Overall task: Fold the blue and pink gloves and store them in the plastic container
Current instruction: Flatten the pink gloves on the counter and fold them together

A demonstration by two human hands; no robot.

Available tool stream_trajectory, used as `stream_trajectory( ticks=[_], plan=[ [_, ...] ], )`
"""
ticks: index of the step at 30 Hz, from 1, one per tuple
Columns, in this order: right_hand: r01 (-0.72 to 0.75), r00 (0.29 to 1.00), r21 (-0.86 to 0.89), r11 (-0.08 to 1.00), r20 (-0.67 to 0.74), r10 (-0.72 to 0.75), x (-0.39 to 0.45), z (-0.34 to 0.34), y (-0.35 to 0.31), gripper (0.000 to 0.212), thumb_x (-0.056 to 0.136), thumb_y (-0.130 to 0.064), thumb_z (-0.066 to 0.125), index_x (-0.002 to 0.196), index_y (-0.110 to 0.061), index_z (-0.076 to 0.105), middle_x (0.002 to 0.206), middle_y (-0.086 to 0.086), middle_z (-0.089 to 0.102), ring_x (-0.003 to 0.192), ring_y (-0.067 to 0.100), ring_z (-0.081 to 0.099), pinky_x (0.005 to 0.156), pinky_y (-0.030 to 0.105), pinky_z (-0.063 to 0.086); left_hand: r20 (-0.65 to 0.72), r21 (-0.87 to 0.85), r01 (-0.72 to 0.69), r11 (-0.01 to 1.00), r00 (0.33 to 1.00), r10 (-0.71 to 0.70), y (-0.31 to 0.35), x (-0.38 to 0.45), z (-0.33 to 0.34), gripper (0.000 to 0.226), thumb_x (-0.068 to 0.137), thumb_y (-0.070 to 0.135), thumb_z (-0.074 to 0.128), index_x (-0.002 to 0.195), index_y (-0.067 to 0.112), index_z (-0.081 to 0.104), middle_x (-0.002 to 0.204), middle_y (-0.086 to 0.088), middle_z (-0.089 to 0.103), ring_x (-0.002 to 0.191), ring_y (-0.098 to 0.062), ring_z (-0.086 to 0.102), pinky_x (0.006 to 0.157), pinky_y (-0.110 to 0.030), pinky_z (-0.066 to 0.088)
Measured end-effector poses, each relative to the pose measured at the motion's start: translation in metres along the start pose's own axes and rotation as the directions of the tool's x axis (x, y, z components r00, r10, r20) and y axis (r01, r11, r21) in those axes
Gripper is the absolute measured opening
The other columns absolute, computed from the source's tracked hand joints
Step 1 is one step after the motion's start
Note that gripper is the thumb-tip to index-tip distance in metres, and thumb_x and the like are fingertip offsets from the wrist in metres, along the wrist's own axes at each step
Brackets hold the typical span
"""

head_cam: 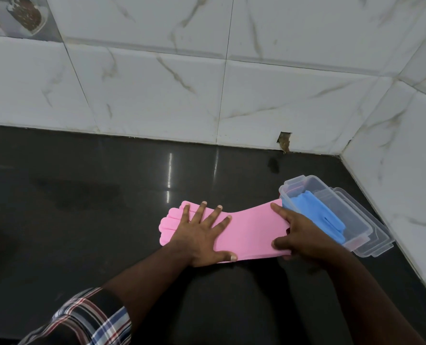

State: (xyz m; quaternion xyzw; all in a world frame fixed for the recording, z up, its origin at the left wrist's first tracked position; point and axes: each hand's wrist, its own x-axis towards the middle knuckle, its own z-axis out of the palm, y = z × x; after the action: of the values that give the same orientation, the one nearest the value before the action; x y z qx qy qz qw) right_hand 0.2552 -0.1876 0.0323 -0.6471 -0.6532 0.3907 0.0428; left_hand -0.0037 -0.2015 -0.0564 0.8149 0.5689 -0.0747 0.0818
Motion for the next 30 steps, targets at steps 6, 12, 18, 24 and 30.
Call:
stream_trajectory(
  ticks=[6,12,18,24,30],
  plan=[
    [0.007,1.000,0.031,1.000,0.023,-0.008,-0.007,-0.006,-0.006,0.104,0.077,-0.016,0.081,0.153,-0.038,0.015,0.105,0.006,0.053,0.082,0.025,0.066,0.066,0.034,0.062,-0.032,0.012,0.008,1.000,0.999,-0.007,0.009,0.002,0.005,0.105,0.068,0.100,0.010,0.155,0.044,-0.013,0.167,0.006,-0.014,0.152,-0.032,-0.019,0.113,-0.066,-0.016],
    [0.099,0.995,0.125,0.987,0.014,-0.102,-0.013,-0.009,-0.023,0.105,0.076,-0.012,0.082,0.153,-0.038,0.015,0.135,-0.001,0.042,0.078,0.028,0.069,0.065,0.032,0.062,-0.050,-0.009,0.009,1.000,0.999,-0.010,0.008,-0.001,0.008,0.100,0.073,0.096,0.008,0.154,0.044,-0.017,0.167,0.006,-0.014,0.153,-0.030,-0.018,0.114,-0.065,-0.015],
    [0.077,0.997,0.059,0.995,0.022,-0.079,-0.015,-0.008,-0.036,0.106,0.078,-0.012,0.081,0.154,-0.037,0.012,0.118,-0.006,0.045,0.076,0.026,0.069,0.061,0.026,0.060,-0.065,-0.039,0.007,0.999,0.998,-0.009,0.000,-0.006,0.002,0.096,0.077,0.093,0.012,0.155,0.044,-0.012,0.168,0.003,-0.013,0.150,-0.031,-0.026,0.113,-0.066,-0.017],
    [0.054,0.998,0.049,0.997,0.026,-0.056,-0.018,-0.007,-0.038,0.107,0.076,-0.013,0.082,0.154,-0.037,0.012,0.126,-0.005,0.042,0.084,0.027,0.067,0.067,0.031,0.062,-0.028,-0.008,0.085,0.996,0.996,-0.085,-0.017,-0.023,0.003,0.101,0.070,0.097,0.013,0.154,0.047,-0.012,0.166,0.003,-0.018,0.150,-0.034,-0.024,0.113,-0.066,-0.018],
    [0.047,0.998,0.043,0.998,0.044,-0.049,-0.020,-0.006,-0.063,0.106,0.078,-0.009,0.079,0.155,-0.034,0.009,0.118,-0.003,0.044,0.080,0.025,0.069,0.071,0.032,0.062,-0.020,0.010,0.091,0.996,0.996,-0.091,-0.016,-0.022,0.004,0.100,0.068,0.098,0.013,0.152,0.051,-0.014,0.167,0.002,-0.016,0.151,-0.036,-0.021,0.111,-0.067,-0.018]
  ],
)
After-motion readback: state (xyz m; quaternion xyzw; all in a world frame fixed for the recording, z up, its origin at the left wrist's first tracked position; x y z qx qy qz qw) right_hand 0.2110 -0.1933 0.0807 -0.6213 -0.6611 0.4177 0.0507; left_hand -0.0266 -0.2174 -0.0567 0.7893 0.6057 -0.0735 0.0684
